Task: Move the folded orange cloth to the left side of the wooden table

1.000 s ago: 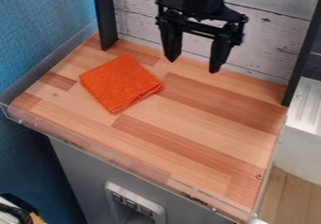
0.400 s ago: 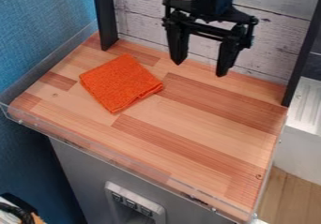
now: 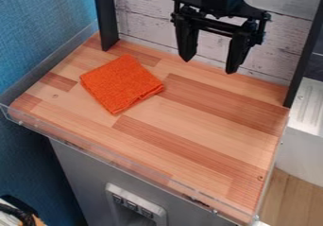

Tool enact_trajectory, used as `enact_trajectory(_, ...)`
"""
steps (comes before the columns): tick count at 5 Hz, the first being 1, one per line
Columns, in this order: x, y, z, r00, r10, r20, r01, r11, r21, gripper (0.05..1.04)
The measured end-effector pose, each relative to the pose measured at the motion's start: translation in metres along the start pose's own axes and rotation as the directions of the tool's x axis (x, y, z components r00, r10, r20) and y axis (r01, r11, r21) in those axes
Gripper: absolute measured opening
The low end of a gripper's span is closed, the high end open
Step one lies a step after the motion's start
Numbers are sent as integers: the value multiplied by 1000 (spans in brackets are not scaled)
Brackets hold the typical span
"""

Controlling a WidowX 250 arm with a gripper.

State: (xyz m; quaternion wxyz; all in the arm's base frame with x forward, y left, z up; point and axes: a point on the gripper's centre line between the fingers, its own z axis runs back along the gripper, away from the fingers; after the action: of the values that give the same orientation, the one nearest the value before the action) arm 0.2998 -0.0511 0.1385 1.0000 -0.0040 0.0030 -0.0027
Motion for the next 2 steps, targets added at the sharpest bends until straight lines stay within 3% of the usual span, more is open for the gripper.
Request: enact_trajectory(2, 2, 3, -2, 1000, -16, 10, 16, 1000, 8, 998)
